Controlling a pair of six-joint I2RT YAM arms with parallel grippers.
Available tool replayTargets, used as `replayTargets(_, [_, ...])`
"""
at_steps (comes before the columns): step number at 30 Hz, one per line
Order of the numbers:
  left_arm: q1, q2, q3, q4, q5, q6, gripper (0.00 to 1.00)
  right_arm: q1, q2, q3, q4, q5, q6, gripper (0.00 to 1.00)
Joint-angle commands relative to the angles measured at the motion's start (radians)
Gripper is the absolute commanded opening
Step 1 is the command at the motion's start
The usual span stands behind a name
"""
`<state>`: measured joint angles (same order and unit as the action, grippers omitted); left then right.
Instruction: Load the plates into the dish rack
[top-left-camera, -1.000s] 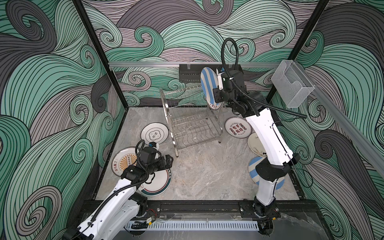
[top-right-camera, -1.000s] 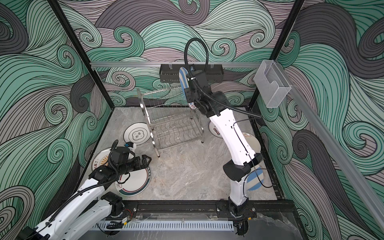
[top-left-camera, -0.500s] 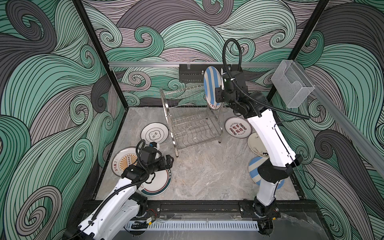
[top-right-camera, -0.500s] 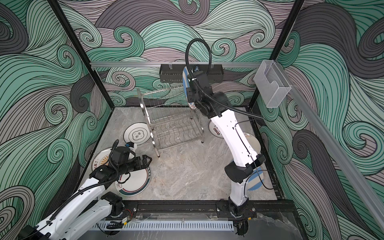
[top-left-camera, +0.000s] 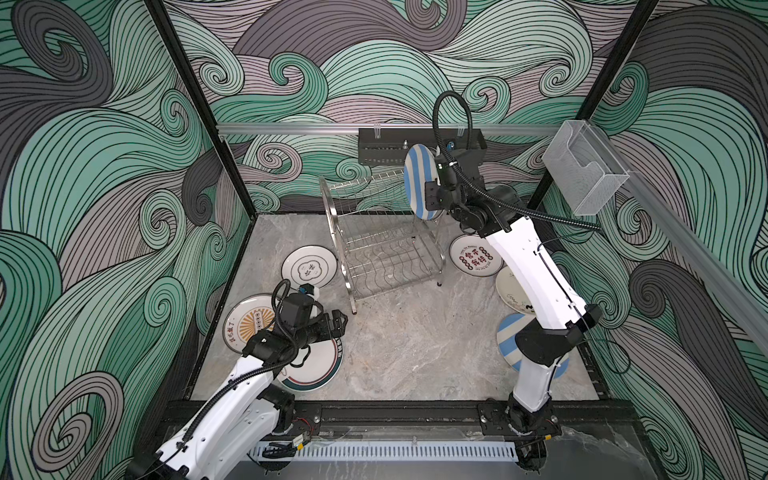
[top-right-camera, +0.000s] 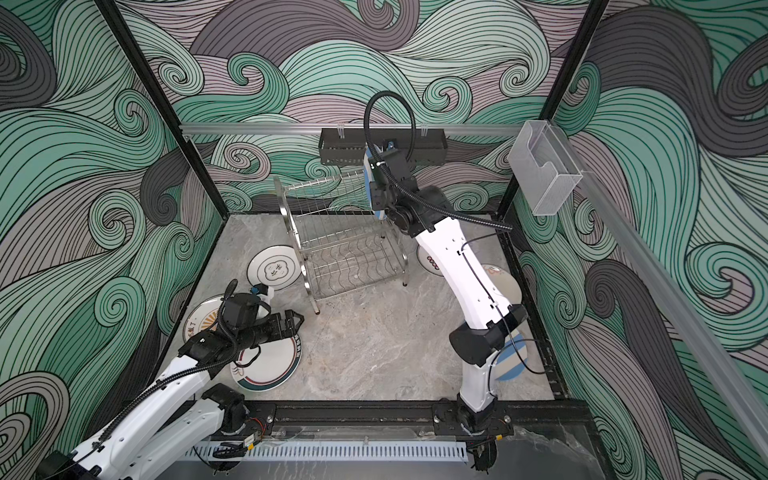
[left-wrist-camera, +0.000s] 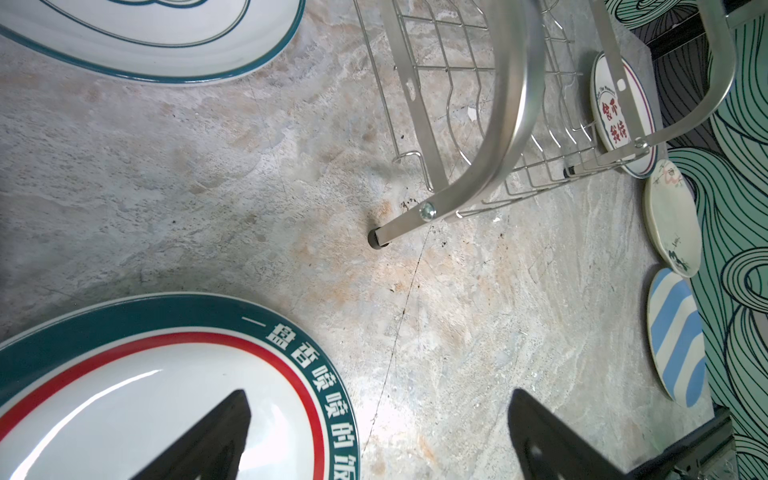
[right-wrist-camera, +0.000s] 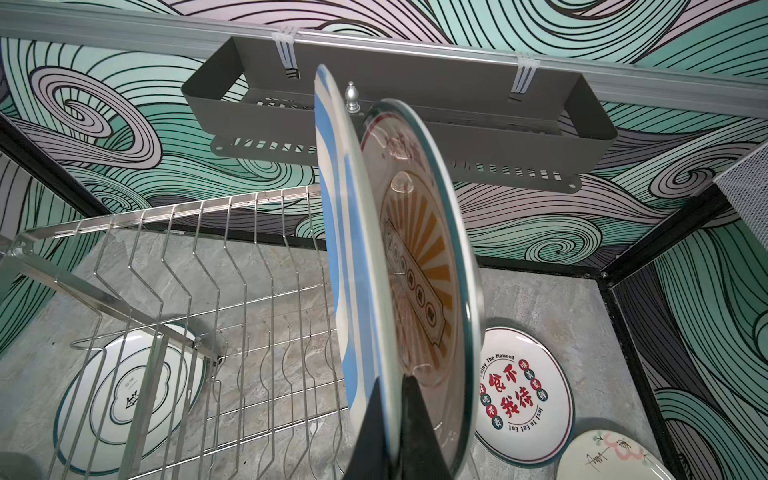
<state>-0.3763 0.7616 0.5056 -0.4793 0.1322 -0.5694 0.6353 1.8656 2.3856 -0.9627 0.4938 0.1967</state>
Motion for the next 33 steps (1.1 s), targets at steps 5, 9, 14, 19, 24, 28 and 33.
replayTargets(5, [0.007,-0.013,0.013,-0.020,0.005,0.009,0.99,-0.004,-0.043,-0.030,0.080,0.012,0.031,0.00])
replayTargets(9, [0.007,-0.015,0.011,-0.022,0.003,0.009,0.99,-0.005,-0.042,-0.056,0.088,0.012,0.042,0.00])
replayTargets(14, [0.005,-0.009,0.011,-0.022,-0.004,0.009,0.98,-0.006,-0.068,-0.111,0.107,0.024,0.047,0.00])
replayTargets(19, [0.006,-0.003,0.005,-0.025,-0.012,0.006,0.99,-0.006,-0.097,-0.161,0.133,0.020,0.038,0.01])
replayTargets(24, [0.007,-0.005,-0.009,-0.025,-0.011,-0.007,0.98,-0.006,-0.108,-0.158,0.137,0.004,0.008,0.26])
replayTargets(28, [0.006,-0.010,-0.023,-0.024,-0.012,-0.030,0.99,-0.006,-0.115,-0.144,0.137,-0.049,-0.012,0.42])
replayTargets(33, [0.006,-0.010,-0.044,-0.033,-0.030,-0.047,0.99,-0.004,-0.130,-0.107,0.122,-0.153,-0.048,0.58])
